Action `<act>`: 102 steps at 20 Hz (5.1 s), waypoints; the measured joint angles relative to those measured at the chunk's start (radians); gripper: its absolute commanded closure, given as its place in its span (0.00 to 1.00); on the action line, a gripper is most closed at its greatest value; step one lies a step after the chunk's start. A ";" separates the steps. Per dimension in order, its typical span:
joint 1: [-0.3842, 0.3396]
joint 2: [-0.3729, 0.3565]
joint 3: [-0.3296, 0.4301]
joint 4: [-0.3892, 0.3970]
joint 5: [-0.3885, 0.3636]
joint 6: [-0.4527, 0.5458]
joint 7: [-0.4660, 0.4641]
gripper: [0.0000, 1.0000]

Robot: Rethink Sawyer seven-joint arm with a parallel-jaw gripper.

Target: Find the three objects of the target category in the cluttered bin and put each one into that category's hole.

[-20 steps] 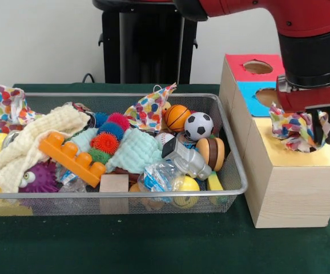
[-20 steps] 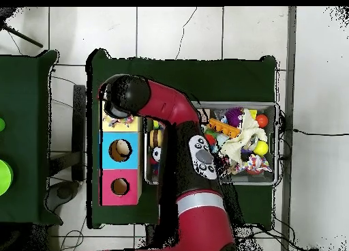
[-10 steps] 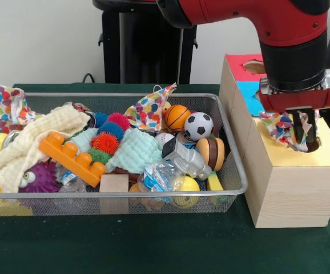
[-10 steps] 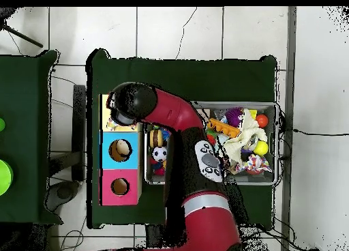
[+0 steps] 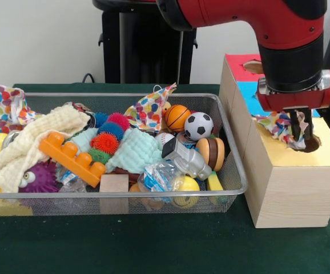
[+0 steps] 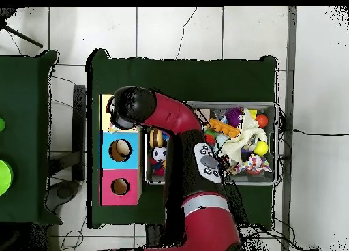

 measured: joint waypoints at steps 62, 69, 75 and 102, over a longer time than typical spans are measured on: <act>0.179 0.245 -0.186 -0.362 -0.008 0.219 0.000 1.00; 0.192 0.260 -0.211 -0.391 -0.001 0.251 0.000 1.00; 0.194 0.262 -0.216 -0.393 0.005 0.254 0.000 1.00; 0.186 0.262 -0.224 -0.401 0.019 0.271 0.000 1.00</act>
